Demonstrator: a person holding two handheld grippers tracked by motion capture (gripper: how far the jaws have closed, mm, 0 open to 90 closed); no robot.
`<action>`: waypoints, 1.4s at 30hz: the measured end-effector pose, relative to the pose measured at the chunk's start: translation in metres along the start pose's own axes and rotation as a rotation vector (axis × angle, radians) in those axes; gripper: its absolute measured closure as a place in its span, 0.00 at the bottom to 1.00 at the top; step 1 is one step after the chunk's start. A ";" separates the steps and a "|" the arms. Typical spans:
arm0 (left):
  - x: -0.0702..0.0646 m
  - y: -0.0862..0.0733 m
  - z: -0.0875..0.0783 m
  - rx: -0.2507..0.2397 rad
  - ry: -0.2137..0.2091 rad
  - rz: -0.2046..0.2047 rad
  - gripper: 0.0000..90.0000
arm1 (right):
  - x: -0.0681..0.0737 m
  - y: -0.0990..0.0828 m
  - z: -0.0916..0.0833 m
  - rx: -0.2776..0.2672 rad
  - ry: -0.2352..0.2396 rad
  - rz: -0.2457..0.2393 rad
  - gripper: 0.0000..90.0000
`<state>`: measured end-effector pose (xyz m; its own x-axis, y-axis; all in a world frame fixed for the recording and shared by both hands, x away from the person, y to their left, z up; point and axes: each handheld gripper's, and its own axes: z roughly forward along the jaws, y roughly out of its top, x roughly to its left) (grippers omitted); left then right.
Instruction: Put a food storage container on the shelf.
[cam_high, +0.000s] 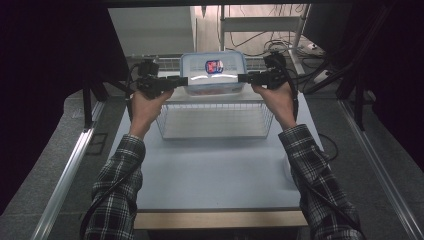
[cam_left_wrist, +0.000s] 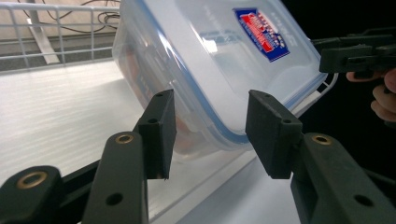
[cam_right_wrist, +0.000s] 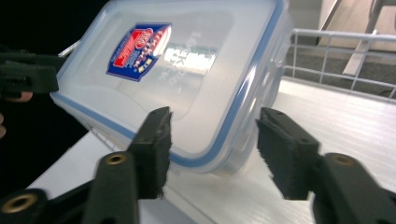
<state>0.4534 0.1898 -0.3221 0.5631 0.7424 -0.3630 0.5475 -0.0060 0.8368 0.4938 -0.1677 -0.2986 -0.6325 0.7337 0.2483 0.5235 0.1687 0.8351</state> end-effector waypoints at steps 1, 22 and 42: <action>0.000 0.001 0.000 0.003 0.004 0.002 0.59 | -0.001 0.000 0.000 -0.001 0.002 0.005 0.54; -0.010 0.008 -0.001 -0.032 0.074 0.096 0.47 | 0.003 0.002 -0.006 -0.058 0.004 -0.027 0.48; -0.034 -0.042 -0.019 -0.034 -0.031 0.278 0.11 | 0.025 -0.030 -0.027 -0.075 0.044 -0.174 0.20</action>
<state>0.3993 0.1776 -0.3364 0.7074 0.6947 -0.1299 0.3489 -0.1834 0.9191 0.4466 -0.1724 -0.3046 -0.7348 0.6682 0.1163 0.3609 0.2401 0.9012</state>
